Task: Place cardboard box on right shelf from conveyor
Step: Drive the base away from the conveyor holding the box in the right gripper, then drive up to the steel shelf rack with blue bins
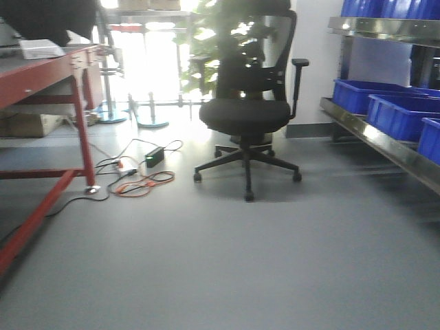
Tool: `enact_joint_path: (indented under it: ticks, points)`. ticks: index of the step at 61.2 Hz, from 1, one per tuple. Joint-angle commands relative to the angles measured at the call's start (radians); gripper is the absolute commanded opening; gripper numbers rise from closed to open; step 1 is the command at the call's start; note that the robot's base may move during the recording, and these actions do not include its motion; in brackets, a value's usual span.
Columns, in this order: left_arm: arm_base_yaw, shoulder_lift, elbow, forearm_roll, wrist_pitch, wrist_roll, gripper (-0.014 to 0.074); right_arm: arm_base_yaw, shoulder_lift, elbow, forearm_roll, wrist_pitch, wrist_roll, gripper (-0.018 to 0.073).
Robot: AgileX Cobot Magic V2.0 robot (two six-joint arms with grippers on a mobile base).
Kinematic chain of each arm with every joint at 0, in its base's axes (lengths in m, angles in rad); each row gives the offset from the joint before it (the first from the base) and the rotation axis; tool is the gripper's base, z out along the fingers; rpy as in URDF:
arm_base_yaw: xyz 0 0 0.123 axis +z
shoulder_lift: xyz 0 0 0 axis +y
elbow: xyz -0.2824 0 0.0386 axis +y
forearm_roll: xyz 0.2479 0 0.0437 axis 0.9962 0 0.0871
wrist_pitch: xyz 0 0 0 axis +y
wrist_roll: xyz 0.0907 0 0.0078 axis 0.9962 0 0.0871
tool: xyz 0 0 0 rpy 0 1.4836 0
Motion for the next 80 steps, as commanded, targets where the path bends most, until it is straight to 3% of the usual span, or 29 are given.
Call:
enact_joint_path:
  ticks: [1, 80]
  points:
    - [-0.007, -0.015, 0.01, -0.006, -0.087, 0.0, -0.0116, -0.006, 0.013, -0.027, -0.032, -0.093, -0.005, 0.0189]
    - [-0.014, -0.015, 0.01, -0.006, -0.087, 0.0, -0.0116, -0.006, 0.014, -0.027, -0.032, -0.093, -0.005, 0.0189]
